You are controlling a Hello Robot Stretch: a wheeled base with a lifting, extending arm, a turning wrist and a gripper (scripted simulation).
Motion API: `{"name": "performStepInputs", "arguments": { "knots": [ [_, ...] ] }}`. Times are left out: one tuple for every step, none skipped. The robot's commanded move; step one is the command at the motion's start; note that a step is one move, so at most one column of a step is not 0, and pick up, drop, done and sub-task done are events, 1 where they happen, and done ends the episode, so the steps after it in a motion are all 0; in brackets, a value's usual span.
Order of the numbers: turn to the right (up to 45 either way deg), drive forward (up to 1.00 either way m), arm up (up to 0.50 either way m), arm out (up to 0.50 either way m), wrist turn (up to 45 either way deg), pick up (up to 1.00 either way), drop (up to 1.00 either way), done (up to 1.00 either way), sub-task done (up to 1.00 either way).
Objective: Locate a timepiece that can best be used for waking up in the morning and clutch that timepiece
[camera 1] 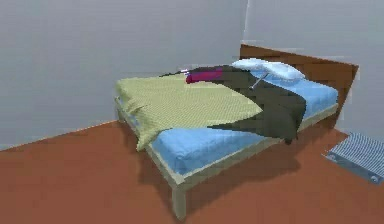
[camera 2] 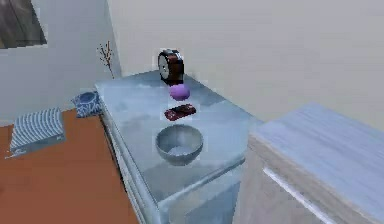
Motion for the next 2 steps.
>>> {"name": "performStepInputs", "arguments": {
  "knots": [
    [33.0,0.0,0.0,0.0,0.0,0.0,0.0,0.0,0.0],
    [0.0,0.35,0.0,0.0,0.0,0.0,0.0,0.0,0.0]
  ]
}}
